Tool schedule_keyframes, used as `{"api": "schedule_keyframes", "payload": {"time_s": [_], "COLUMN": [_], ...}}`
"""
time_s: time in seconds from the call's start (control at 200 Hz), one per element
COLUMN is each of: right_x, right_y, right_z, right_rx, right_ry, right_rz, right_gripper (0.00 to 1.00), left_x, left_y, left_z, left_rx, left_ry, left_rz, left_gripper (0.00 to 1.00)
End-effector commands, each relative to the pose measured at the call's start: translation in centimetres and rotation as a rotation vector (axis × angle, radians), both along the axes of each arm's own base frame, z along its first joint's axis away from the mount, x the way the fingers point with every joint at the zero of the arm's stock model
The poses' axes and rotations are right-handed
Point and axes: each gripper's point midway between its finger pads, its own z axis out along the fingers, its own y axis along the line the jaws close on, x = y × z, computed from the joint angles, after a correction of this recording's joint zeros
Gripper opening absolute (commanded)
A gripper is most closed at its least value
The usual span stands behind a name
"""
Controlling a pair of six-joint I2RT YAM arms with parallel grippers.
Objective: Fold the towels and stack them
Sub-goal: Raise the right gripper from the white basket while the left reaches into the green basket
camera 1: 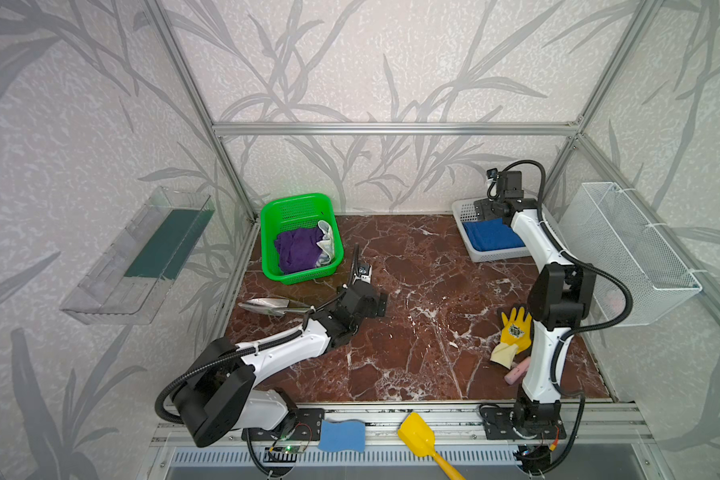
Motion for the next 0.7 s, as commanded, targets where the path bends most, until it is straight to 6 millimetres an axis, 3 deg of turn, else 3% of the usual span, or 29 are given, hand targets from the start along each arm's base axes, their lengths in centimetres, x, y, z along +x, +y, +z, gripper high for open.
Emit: {"api": "schedule_keyframes", "payload": {"time_s": [0.0,0.095,0.24,0.305,0.41,0.585,0.695], "right_x": [-2.1,-4.3,-7.5,-8.9,-9.8,-8.0,-6.8], "right_y": [1.9,4.0,8.3,11.2,13.7,14.2,12.9], "right_z": [1.4,1.6,0.6,-0.4,-1.6,-3.4,-4.9], "right_rx": [0.2,0.274,0.225,0.168,0.127,0.148,0.104], "right_ry": [-0.052,-0.058,-0.005,0.025,0.057,0.111,0.121], "right_rz": [0.01,0.052,0.139,0.212,0.248,0.212,0.121], "right_gripper": [0.99,0.99,0.99,0.99,0.99,0.99,0.99], "left_x": [1.8,3.0,5.2,6.0,7.4,9.2,10.2], "left_y": [3.0,4.9,8.7,10.6,13.1,15.6,17.3], "left_z": [3.5,4.7,6.7,7.0,6.5,4.6,3.4], "left_rx": [0.055,0.087,0.081,0.09,0.07,0.08,0.059], "left_ry": [-0.056,-0.022,-0.007,0.005,0.079,0.146,0.175], "left_rz": [0.138,0.182,0.288,0.337,0.38,0.419,0.453], "left_gripper": [0.99,0.99,0.99,0.99,0.99,0.99,0.99]}}
